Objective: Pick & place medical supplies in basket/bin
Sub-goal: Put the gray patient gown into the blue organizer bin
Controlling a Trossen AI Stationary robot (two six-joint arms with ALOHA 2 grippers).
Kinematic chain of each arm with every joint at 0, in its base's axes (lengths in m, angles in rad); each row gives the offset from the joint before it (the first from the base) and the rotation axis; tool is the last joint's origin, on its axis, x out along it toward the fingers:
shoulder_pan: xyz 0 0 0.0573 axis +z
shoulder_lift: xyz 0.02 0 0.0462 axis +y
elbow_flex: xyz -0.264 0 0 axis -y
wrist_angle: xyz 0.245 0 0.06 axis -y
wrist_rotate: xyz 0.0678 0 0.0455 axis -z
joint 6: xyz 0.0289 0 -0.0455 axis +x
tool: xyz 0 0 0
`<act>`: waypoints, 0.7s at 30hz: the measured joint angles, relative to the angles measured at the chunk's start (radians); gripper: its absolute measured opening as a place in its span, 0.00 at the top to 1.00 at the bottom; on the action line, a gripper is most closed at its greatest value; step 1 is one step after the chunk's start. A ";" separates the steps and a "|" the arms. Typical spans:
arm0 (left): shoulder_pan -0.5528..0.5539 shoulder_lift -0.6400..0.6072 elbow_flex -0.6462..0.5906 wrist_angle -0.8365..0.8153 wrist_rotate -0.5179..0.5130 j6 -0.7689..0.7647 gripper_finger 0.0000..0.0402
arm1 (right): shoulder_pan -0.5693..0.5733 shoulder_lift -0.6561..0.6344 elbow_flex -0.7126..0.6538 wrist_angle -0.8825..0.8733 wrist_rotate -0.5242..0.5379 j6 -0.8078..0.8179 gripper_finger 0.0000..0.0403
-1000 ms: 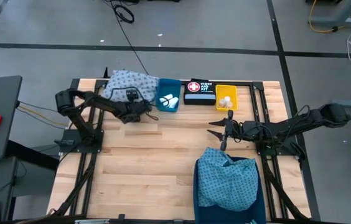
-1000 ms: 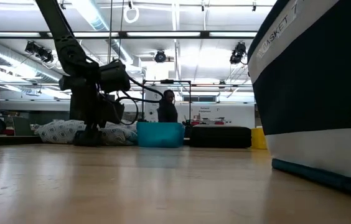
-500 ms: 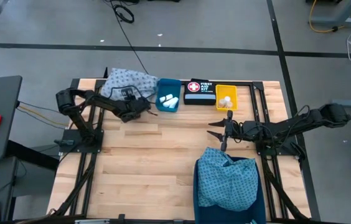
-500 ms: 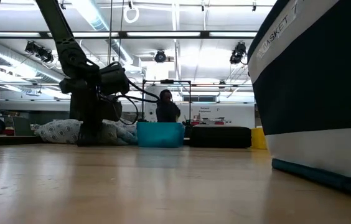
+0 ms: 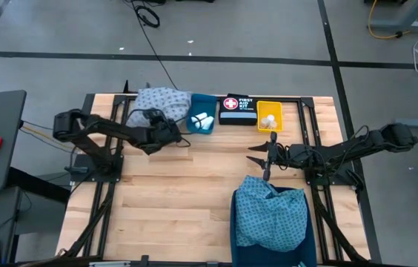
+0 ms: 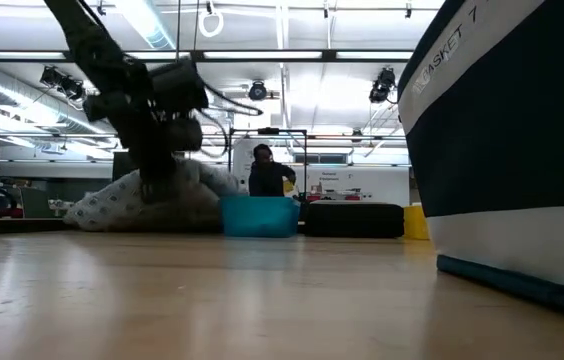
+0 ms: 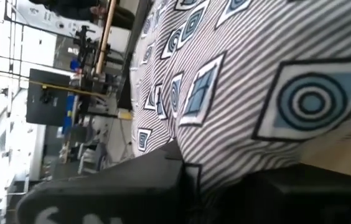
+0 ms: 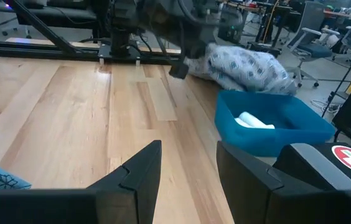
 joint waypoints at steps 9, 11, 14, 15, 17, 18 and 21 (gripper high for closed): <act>-0.117 -0.103 0.152 -0.295 0.009 -0.159 0.92 | 0.000 0.000 0.000 0.014 -0.085 0.029 0.60; -0.135 -0.103 0.188 -0.370 0.009 -0.203 0.92 | 0.000 0.000 0.000 0.024 -0.086 0.029 0.60; -0.161 -0.103 0.233 -0.464 0.000 -0.278 0.92 | 0.000 0.000 0.000 0.033 -0.093 0.029 0.60; -0.169 -0.103 0.247 -0.491 -0.007 -0.297 0.92 | 0.000 0.000 0.000 0.034 -0.093 0.029 0.60; -0.185 -0.103 0.280 -0.557 -0.024 -0.326 0.92 | 0.000 0.000 0.000 0.036 -0.093 0.029 0.60; -0.192 -0.103 0.297 -0.586 -0.032 -0.338 0.92 | 0.000 0.000 0.000 0.037 -0.092 0.028 0.60; -0.212 -0.103 0.346 -0.655 -0.050 -0.366 0.92 | 0.000 0.000 0.000 0.037 -0.068 0.026 0.60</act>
